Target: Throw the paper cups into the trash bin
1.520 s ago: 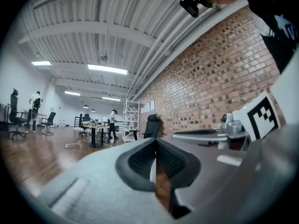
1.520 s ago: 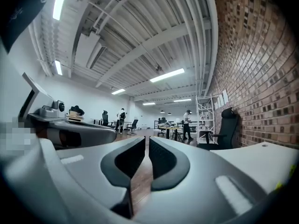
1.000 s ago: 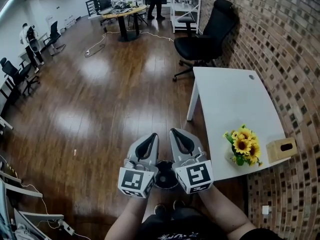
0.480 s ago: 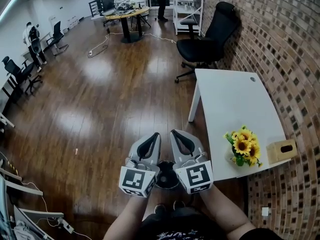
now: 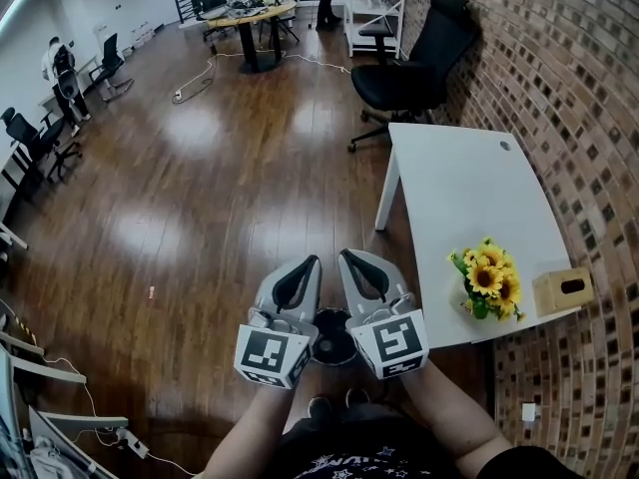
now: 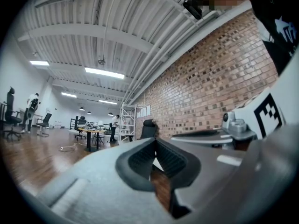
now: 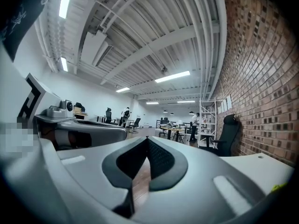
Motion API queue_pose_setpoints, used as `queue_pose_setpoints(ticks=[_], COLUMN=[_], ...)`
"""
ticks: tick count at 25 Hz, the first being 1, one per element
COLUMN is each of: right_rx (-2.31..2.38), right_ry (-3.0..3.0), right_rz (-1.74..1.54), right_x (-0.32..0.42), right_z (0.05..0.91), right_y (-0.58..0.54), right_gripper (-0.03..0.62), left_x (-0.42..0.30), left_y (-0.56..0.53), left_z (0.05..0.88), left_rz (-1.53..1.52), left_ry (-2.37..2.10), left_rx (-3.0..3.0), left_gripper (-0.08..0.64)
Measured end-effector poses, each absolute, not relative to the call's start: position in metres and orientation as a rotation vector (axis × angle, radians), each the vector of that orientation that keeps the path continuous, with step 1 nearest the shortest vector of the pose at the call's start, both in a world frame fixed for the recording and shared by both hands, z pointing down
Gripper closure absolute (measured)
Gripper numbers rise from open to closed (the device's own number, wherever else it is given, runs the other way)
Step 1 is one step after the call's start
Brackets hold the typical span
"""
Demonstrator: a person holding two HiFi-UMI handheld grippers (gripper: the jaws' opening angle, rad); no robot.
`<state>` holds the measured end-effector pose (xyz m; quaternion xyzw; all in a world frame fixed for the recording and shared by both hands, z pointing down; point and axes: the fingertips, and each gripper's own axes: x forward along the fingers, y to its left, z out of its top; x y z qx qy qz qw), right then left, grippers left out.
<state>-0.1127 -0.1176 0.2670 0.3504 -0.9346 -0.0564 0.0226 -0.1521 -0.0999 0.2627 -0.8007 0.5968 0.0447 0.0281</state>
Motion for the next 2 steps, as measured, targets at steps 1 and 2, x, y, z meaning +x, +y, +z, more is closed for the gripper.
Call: queue_pose_setpoints(ticks=[1, 2], right_rx=[1.086, 1.087], right_ry=[-2.896, -2.897], right_rz=[-0.18, -0.186], right_x=[-0.113, -0.1133], right_z=[0.2656, 0.264], right_y=[-0.1184, -0.1191], right_gripper=[0.584, 0.584], left_x=[-0.1525, -0.1529], left_y=[-0.0997, -0.0996], left_z=[0.2618, 0.2608], left_rz=[0.139, 0.141], left_ry=[1.837, 1.832], left_rx=[-2.47, -2.47], left_gripper=[0.555, 0.555])
